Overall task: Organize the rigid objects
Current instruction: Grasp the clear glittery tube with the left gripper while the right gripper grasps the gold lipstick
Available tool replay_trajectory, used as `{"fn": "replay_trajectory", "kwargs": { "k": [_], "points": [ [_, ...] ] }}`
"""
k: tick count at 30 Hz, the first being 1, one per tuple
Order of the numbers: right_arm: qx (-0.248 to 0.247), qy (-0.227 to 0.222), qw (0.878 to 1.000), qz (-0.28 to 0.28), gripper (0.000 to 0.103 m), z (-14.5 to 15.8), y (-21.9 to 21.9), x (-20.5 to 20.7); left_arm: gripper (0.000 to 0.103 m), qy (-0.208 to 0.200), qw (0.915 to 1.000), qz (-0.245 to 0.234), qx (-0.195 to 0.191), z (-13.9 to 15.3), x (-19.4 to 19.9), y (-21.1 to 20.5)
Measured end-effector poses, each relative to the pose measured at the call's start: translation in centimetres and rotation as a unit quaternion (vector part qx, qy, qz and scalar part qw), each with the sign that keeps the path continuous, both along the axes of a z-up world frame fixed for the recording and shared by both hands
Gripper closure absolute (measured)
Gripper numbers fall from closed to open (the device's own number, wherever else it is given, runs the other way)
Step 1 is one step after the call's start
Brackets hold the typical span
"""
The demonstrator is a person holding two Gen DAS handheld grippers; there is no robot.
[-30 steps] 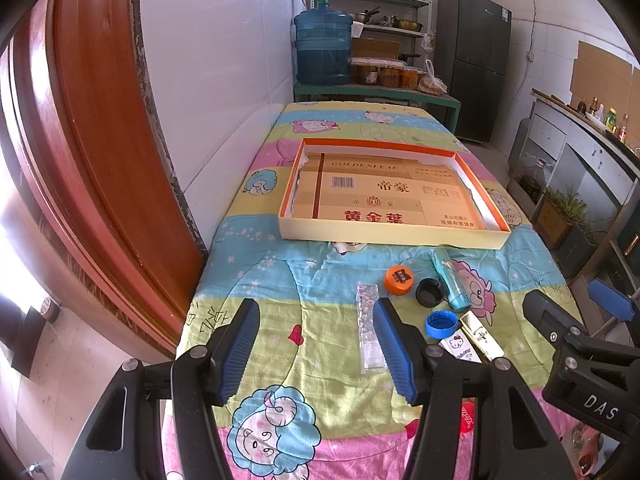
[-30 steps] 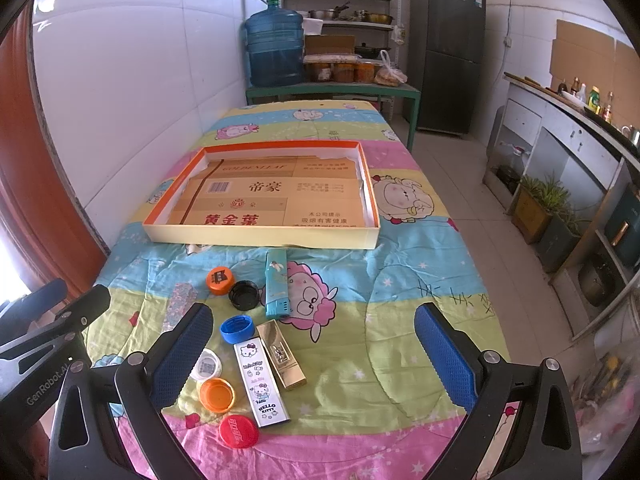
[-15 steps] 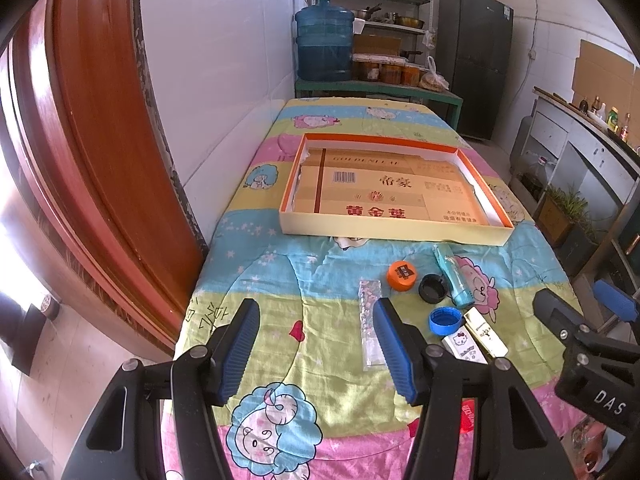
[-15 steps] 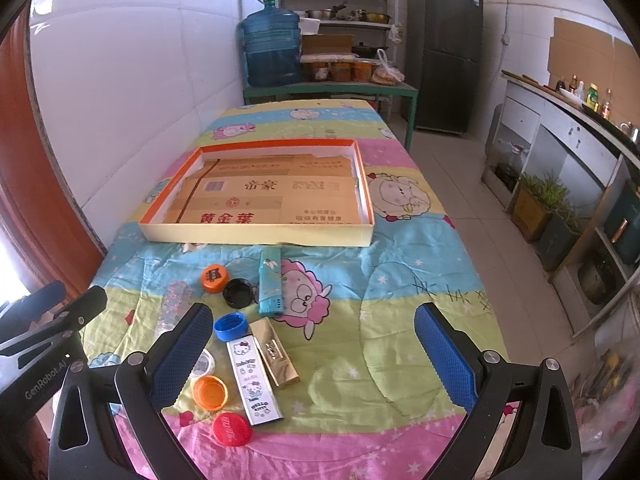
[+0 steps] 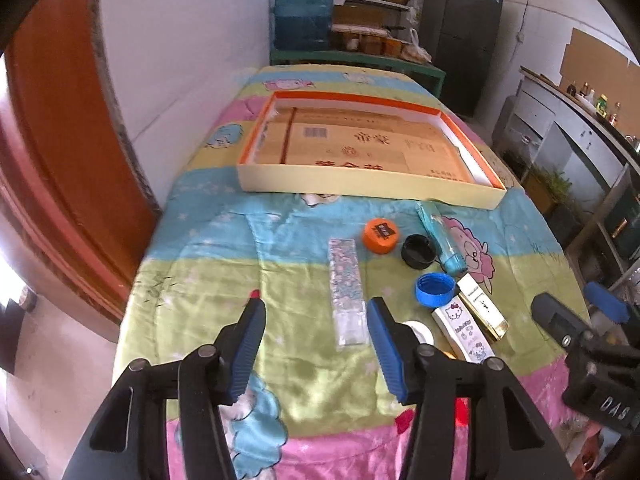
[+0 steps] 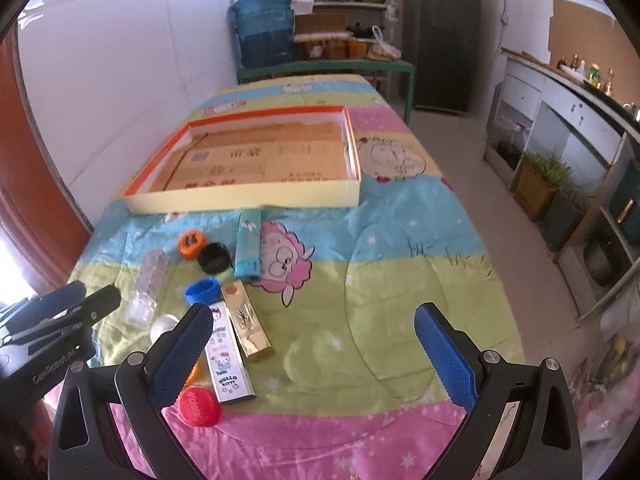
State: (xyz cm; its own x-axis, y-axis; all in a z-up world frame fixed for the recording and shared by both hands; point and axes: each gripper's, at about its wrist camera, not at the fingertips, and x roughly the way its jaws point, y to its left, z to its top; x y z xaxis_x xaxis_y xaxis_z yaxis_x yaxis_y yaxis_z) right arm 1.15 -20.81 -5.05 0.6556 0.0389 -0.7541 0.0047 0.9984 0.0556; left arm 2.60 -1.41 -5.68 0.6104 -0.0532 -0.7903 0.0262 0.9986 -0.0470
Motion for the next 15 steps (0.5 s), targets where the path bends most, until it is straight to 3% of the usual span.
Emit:
{"fn": "replay_trajectory", "kwargs": {
  "k": [6, 9, 11, 15],
  "points": [
    [-0.009, 0.019, 0.999, 0.044, 0.008, -1.7, 0.4, 1.3, 0.051, 0.017, 0.9997, -0.019, 0.005, -1.5, 1.6, -1.2],
    [-0.013, 0.038, 0.996, 0.077, 0.016, -2.4, 1.0, 2.3, 0.055, 0.027, 0.9994, -0.021, 0.008, -2.1, 2.2, -1.3],
    [-0.017, 0.049, 0.994, 0.097, 0.028, -2.9, 1.3, 3.1, 0.058, 0.034, 0.9992, -0.022, 0.005, -2.5, 2.5, -1.2],
    [-0.017, 0.06, 0.989, 0.134, 0.032, -3.1, 1.9, 3.9, 0.065, 0.053, 0.9982, -0.025, -0.009, -3.4, 3.1, -0.9]
  ]
}}
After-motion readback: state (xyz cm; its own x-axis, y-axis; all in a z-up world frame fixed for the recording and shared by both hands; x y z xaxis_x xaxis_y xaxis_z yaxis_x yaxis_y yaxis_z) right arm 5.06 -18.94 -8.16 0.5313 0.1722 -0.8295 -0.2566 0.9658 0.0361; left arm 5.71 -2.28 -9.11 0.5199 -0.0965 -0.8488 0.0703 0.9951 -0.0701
